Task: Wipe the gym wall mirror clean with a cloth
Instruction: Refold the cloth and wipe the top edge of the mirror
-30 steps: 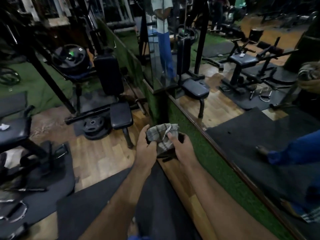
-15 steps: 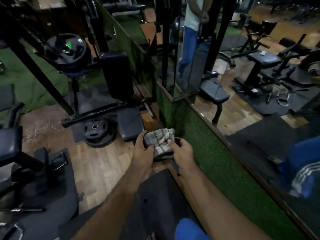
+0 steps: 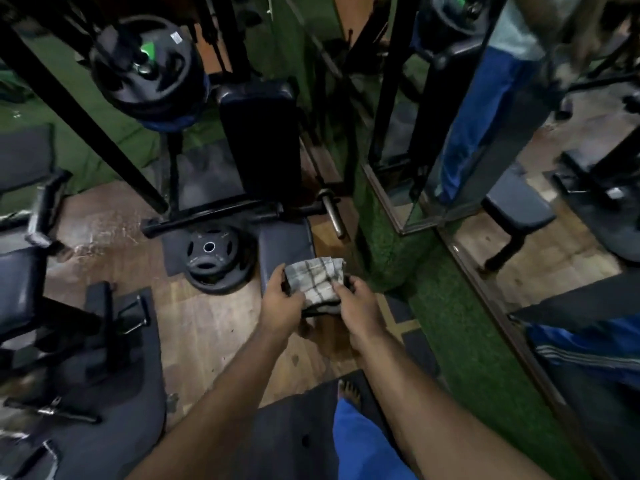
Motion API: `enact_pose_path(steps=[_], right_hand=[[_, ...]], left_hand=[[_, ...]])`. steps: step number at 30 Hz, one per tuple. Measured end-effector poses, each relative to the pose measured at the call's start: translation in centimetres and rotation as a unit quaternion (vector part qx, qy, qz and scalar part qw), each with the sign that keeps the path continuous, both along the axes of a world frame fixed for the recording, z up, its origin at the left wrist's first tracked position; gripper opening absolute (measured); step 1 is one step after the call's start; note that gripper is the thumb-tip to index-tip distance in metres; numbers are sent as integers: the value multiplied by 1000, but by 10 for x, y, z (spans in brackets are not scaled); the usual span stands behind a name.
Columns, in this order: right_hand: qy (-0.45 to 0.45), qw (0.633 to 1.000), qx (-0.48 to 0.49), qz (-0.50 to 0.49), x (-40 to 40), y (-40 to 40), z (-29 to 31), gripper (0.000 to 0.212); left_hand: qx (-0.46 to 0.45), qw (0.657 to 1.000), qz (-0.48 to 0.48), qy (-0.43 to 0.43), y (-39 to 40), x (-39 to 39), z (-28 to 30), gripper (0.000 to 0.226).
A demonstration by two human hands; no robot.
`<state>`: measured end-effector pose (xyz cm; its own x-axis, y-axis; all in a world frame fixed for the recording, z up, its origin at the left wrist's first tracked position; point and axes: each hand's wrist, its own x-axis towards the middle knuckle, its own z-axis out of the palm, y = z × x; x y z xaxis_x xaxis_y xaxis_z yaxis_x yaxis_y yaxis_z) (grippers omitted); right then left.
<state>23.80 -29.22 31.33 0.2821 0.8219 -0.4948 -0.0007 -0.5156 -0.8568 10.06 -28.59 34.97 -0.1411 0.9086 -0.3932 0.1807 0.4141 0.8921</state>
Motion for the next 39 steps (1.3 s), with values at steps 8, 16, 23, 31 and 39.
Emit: enact_pose_path(steps=[8, 16, 23, 31, 39], right_hand=[[-51, 997, -47, 23, -40, 139, -91, 29], [-96, 990, -102, 26, -79, 220, -279, 30], [-166, 977, -99, 87, -101, 251, -380, 25], [-305, 934, -98, 156, -103, 254, -418, 47], [-257, 948, -117, 148, -97, 256, -413, 55]], left_hand=[[-20, 996, 54, 70, 127, -35, -98, 60], [-57, 991, -16, 118, 217, -74, -298, 65], [-55, 982, -51, 174, 245, -92, -402, 56], [-60, 966, -105, 227, 252, -101, -436, 65], [-49, 947, -147, 280, 251, -97, -437, 62]])
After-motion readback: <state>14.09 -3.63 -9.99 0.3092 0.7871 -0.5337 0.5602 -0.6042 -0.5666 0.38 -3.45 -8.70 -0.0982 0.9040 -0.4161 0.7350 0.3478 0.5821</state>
